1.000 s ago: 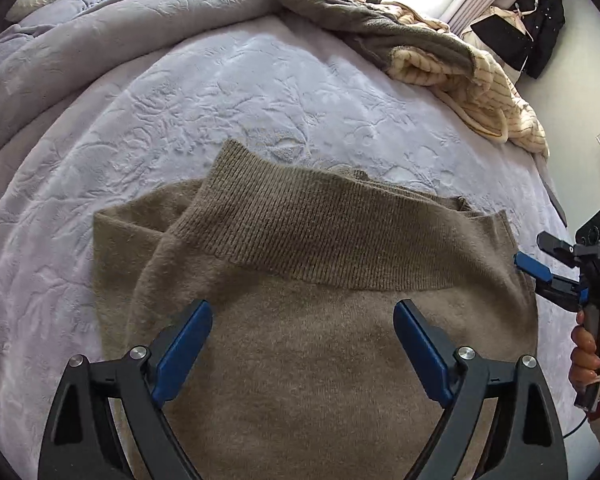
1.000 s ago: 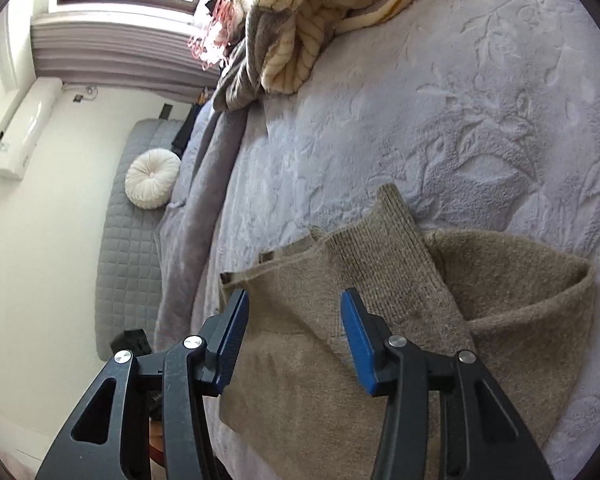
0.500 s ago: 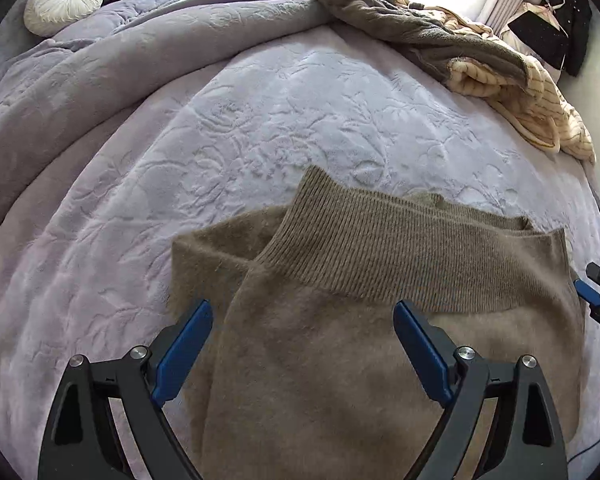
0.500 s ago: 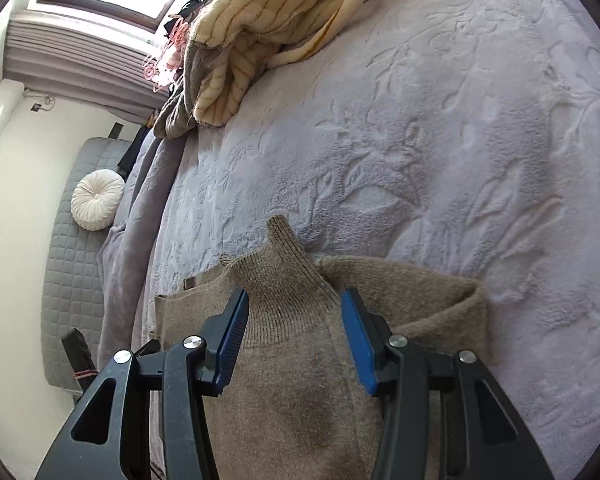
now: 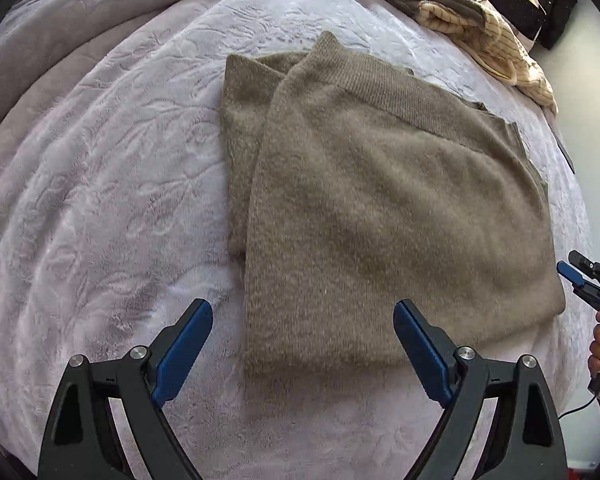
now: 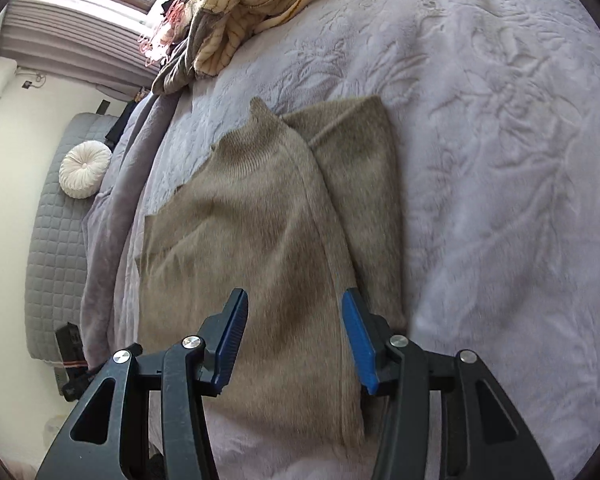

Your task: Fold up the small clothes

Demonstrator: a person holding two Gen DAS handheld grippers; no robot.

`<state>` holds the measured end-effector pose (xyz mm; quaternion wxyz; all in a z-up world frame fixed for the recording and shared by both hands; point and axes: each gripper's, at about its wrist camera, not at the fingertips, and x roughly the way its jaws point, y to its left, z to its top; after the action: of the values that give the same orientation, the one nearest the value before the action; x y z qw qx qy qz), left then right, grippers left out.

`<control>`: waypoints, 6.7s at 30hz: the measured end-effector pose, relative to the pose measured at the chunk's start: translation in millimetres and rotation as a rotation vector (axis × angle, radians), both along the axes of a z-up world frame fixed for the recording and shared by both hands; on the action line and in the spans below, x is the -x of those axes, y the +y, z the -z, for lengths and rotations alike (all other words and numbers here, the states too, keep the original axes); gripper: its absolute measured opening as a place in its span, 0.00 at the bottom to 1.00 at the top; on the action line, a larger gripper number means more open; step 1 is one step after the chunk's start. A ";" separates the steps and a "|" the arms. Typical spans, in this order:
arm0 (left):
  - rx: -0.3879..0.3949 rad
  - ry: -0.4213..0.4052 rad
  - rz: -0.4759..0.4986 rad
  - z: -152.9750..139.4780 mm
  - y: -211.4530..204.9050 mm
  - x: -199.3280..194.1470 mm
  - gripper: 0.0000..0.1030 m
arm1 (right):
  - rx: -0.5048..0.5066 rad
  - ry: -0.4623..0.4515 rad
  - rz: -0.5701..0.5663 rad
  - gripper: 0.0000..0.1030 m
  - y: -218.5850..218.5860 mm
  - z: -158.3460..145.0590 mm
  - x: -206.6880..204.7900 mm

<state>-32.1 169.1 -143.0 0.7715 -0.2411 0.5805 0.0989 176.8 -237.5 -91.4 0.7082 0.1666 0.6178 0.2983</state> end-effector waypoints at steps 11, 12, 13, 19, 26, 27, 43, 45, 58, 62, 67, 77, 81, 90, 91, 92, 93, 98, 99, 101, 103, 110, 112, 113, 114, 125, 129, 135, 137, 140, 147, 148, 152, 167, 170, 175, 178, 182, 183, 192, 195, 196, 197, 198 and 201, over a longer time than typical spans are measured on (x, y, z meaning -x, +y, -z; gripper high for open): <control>0.141 -0.027 0.054 10.3 5.0 5.1 0.78 | 0.094 -0.008 0.001 0.51 -20.4 9.1 38.9; 0.152 -0.034 0.053 10.3 5.9 5.8 0.78 | 0.106 -0.008 0.009 0.51 -21.9 10.8 36.1; 0.161 -0.039 0.054 10.2 6.8 7.0 0.78 | 0.109 -0.006 0.011 0.51 -23.1 12.4 32.9; 0.149 -0.036 0.086 11.0 6.5 9.4 0.56 | 0.085 -0.011 -0.078 0.39 -10.7 7.5 31.8; 0.159 -0.071 0.108 -3.8 10.0 21.0 0.19 | 0.125 -0.011 -0.144 0.06 -7.6 -3.1 33.7; 0.151 -0.076 0.121 -8.4 9.2 24.0 0.19 | 0.114 -0.019 -0.159 0.06 -8.8 -10.2 35.7; -0.066 0.054 0.114 1.8 10.6 65.3 0.07 | 0.201 0.014 -0.048 0.08 -44.5 8.0 53.2; -0.074 0.062 0.079 -1.3 11.5 71.5 0.07 | 0.167 0.053 0.050 0.15 -60.8 2.1 59.2; -0.052 0.080 -0.003 -6.3 -23.3 66.6 0.15 | -0.086 0.230 0.377 0.10 -58.4 36.8 76.9; -0.077 0.041 -0.056 -16.2 -21.8 69.7 0.95 | 0.019 0.186 0.361 0.10 -59.5 39.9 79.1; -0.115 0.044 -0.073 -22.2 -19.5 70.7 0.95 | 0.134 0.129 0.299 0.17 -50.9 18.2 76.7; -0.150 -0.016 -0.112 -30.0 -26.0 17.0 0.95 | 0.214 -0.243 0.055 0.57 22.0 -53.7 0.1; -0.171 -0.040 -0.105 -31.7 -43.9 -6.7 0.95 | 0.203 -0.215 0.035 0.54 60.2 -27.8 -59.2; -0.213 -0.035 -0.142 -23.1 -57.3 -31.3 0.95 | 0.285 -0.223 -0.062 0.05 99.3 1.5 -94.4; -0.216 -0.026 -0.147 -18.8 -55.9 -32.3 0.95 | 0.321 -0.254 -0.053 0.05 96.3 0.4 -94.9; -0.221 -0.013 -0.149 -13.9 -54.7 -33.1 0.95 | 0.338 -0.233 -0.042 0.05 92.1 6.8 -99.1; -0.228 0.015 -0.154 -8.2 -53.4 -33.3 0.95 | 0.326 -0.187 -0.021 0.06 86.6 14.2 -104.8; -0.222 0.047 -0.179 -3.8 -43.0 -25.7 0.95 | 0.313 -0.189 0.045 0.07 73.6 -0.8 -96.1; -0.239 0.061 -0.178 -1.5 -41.8 -24.6 0.95 | 0.311 -0.226 0.038 0.07 73.6 -10.3 -87.2; -0.261 0.104 -0.178 8.6 -37.7 -21.2 0.95 | 0.280 -0.287 -0.004 0.09 76.5 -23.4 -71.1; -0.246 0.143 -0.197 18.5 -31.8 -13.9 0.95 | 0.272 -0.286 -0.071 0.12 79.8 -20.8 -58.5; -0.246 0.185 -0.253 6.9 -17.3 21.7 0.95 | 0.220 -0.147 0.027 0.11 29.7 5.0 -42.3; -0.229 0.188 -0.263 2.9 -14.4 30.6 0.95 | 0.213 -0.140 0.036 0.15 21.0 -4.0 -34.1; -0.225 0.190 -0.268 1.1 -14.0 33.5 0.95 | 0.198 -0.135 0.035 0.20 17.4 -7.9 -29.9; -0.227 0.196 -0.271 -0.1 -14.1 36.2 0.95 | 0.166 -0.122 0.027 0.27 15.0 -12.1 -23.9; -0.198 0.183 -0.242 -4.7 -33.2 46.3 0.95 | -0.145 0.151 -0.194 0.43 78.3 8.1 69.6; -0.171 0.169 -0.224 -0.6 -27.5 53.8 0.95 | -0.186 0.264 -0.232 0.43 119.7 31.6 104.7; -0.113 0.165 -0.159 12.6 3.4 56.0 0.95 | -0.226 0.344 -0.189 0.47 167.0 51.0 145.7; -0.107 0.155 -0.128 12.7 9.7 57.5 0.95 | -0.217 0.349 -0.161 0.47 174.2 52.6 157.2; -0.093 0.131 -0.072 14.4 23.7 57.2 0.95 | -0.202 0.356 -0.097 0.47 185.3 58.5 171.1; -0.063 0.116 -0.017 23.8 57.4 59.9 0.95 | -0.177 0.349 0.007 0.47 197.2 61.6 195.9; -0.061 0.113 -0.017 25.0 61.7 61.4 0.95 | -0.179 0.348 0.019 0.47 198.6 60.8 198.1; 0.025 0.046 -0.049 30.8 86.9 82.9 0.96 | -0.177 0.337 0.056 0.49 202.3 55.4 200.1; 0.103 0.056 -0.117 29.0 127.6 102.9 0.99 | -0.264 0.365 0.174 0.51 215.1 69.0 188.4; 0.200 0.016 -0.125 26.7 127.2 96.1 0.99 | -0.325 0.381 0.265 0.53 215.6 79.1 183.8; 0.369 -0.086 -0.141 21.7 135.2 81.4 0.99 | -0.410 0.423 0.321 0.53 224.2 88.9 175.7; 0.383 -0.103 -0.128 23.5 127.1 55.1 0.99 | -0.466 0.511 0.368 0.50 223.6 98.2 176.3; 0.374 -0.094 -0.126 21.9 120.1 42.7 0.99 | -0.441 0.545 0.365 0.51 210.3 98.7 201.1; 0.371 -0.087 -0.124 23.0 119.4 42.4 0.99 | -0.391 0.510 0.353 0.52 207.0 95.9 204.6; 0.360 -0.064 -0.122 26.5 119.2 44.8 0.99 | -0.432 0.403 0.468 0.54 208.4 98.1 178.0; 0.377 -0.067 -0.126 27.1 121.7 42.0 0.99 | -0.444 0.507 0.435 0.13 227.1 109.6 176.3; 0.393 -0.076 -0.123 26.5 122.4 39.5 0.99 | -0.456 0.531 0.424 0.12 230.0 110.8 176.9; 0.412 -0.086 -0.118 25.9 122.6 36.8 0.99 | -0.479 0.529 0.430 0.11 227.4 109.3 178.0; 0.436 -0.098 -0.109 25.4 122.4 32.9 0.99 | -0.535 0.531 0.428 0.11 225.5 105.3 175.7; 0.547 -0.143 -0.065 26.2 119.6 14.8 0.99 | -0.645 0.507 0.405 0.10 219.5 87.6 163.5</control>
<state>-46.8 288.7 -169.2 0.7131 -0.4651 0.5218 -0.0537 13.3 -18.0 -179.0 0.4905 0.5638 0.6022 0.2810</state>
